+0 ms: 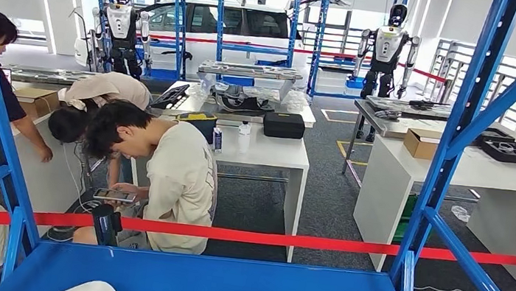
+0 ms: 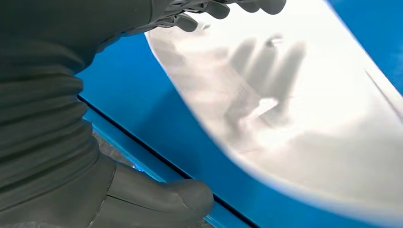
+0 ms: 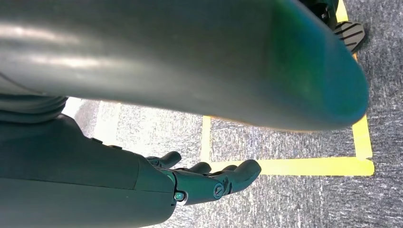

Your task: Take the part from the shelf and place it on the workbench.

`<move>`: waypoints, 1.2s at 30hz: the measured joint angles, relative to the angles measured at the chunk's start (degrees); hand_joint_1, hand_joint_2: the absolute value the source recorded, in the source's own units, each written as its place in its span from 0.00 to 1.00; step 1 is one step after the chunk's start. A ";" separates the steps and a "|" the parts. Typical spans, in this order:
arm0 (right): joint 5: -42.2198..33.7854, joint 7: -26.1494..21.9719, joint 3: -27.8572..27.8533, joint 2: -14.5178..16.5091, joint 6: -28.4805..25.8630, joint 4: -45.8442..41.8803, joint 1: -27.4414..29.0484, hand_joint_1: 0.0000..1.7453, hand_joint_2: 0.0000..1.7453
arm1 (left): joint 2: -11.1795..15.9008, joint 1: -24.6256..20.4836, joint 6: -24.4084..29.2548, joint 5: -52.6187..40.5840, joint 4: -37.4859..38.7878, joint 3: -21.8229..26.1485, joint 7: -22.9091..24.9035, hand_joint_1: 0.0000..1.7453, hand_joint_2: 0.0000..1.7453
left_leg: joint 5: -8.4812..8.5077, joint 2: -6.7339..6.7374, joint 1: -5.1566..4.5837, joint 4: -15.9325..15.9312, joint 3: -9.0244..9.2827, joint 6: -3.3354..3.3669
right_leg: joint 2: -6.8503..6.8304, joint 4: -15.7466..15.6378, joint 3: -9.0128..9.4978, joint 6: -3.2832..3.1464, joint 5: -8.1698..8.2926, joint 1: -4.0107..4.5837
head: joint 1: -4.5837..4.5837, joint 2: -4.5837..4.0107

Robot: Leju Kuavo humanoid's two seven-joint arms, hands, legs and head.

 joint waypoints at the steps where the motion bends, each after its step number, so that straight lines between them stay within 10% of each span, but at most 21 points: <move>1: 0.00 0.00 0.01 0.00 0.00 0.00 0.00 0.00 0.00 | 0.03 0.01 0.00 0.00 0.28 0.02 0.00 0.00 1.00 | 0.00 0.00 0.00 0.00 0.00 0.00 | 0.00 0.00 0.00 0.00 0.00 0.00 | -0.01 0.00; 13: -0.49 0.07 0.00 0.00 0.00 -0.01 -0.01 0.00 0.00 | -0.32 -0.38 1.23 -3.74 3.17 0.05 -0.34 0.00 1.00 | 0.00 0.01 0.00 0.01 0.00 0.00 | 0.01 -0.01 -0.03 0.00 0.00 -0.01 | -0.02 0.00; 17: -0.55 0.06 -0.02 0.00 0.00 0.00 0.00 0.00 0.00 | -0.71 -0.75 2.44 -5.26 4.05 0.03 -0.38 0.94 1.00 | 0.00 0.01 0.00 0.01 0.00 0.00 | 0.01 0.00 -0.03 0.00 0.00 -0.01 | -0.02 0.00; 18: -0.55 0.05 -0.01 0.00 0.00 0.00 0.00 0.00 0.00 | -0.80 -0.82 2.67 -5.51 4.21 0.03 -0.38 1.00 1.00 | 0.00 0.01 0.00 0.01 0.00 0.00 | 0.01 0.00 -0.03 0.00 0.00 -0.01 | -0.02 0.00; 36: -0.63 0.02 0.00 0.00 0.00 0.00 -0.01 0.00 0.00 | -1.76 -2.10 4.76 -7.55 4.78 0.57 -1.21 1.00 1.00 | 0.00 0.00 0.00 0.00 0.14 0.00 | 0.00 0.00 0.09 0.01 0.00 0.00 | -0.02 0.00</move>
